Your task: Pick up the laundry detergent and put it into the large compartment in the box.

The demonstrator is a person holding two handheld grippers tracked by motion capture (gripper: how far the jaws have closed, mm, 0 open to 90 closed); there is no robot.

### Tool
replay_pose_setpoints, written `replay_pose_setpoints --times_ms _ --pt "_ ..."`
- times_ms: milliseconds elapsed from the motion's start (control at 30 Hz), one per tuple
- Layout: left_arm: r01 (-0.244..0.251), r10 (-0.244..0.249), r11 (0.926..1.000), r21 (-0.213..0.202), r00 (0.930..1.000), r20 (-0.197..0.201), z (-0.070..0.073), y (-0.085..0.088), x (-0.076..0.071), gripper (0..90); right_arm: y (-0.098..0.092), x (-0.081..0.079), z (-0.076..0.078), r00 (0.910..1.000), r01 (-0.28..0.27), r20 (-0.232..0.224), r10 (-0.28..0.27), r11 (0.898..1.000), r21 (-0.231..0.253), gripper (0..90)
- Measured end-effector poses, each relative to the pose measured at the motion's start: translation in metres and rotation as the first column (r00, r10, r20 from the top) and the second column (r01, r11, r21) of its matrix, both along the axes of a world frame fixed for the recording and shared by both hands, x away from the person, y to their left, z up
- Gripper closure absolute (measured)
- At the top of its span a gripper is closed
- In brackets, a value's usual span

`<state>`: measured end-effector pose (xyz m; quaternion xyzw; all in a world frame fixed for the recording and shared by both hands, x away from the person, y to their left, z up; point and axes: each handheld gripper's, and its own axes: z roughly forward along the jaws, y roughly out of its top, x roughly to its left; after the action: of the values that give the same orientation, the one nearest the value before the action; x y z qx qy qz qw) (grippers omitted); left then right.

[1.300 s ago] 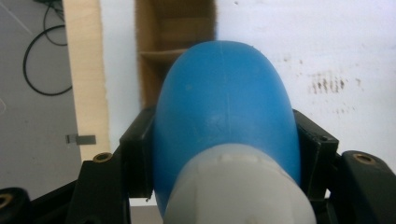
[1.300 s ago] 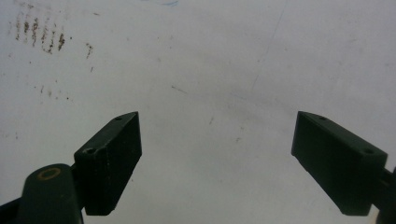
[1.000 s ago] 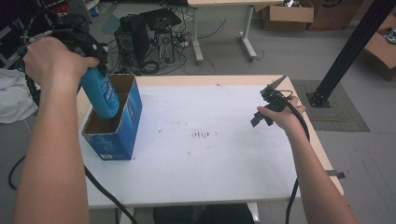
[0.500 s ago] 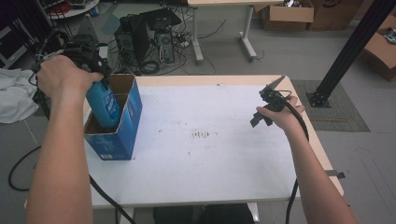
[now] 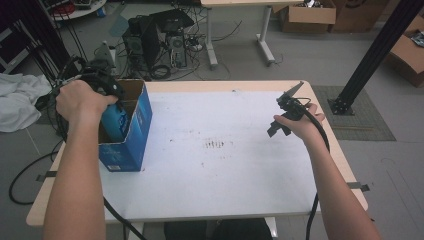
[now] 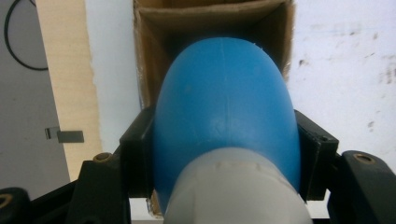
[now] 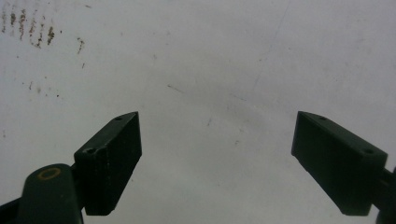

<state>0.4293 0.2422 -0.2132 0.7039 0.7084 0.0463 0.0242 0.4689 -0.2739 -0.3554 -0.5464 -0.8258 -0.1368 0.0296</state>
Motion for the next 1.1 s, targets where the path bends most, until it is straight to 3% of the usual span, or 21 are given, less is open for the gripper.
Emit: replay_pose_setpoints --times_ms 533,767,1100 --pt "0.003 -0.001 0.999 0.045 0.999 -0.044 -0.043 0.001 0.002 38.1 0.005 0.0 -0.005 0.9999 -0.014 -0.006 0.014 1.0 -0.011 16.3" --pt "0.011 -0.009 0.9996 0.026 0.9983 -0.058 -0.053 0.003 0.002 38.1 0.004 0.001 -0.005 1.0 -0.005 -0.003 0.005 1.0 -0.011 16.3" --pt "0.015 -0.013 0.9994 0.031 0.9978 -0.065 -0.065 0.0 0.002 38.1 0.003 0.001 -0.005 1.0 -0.006 -0.002 0.006 1.0 -0.01 16.3"
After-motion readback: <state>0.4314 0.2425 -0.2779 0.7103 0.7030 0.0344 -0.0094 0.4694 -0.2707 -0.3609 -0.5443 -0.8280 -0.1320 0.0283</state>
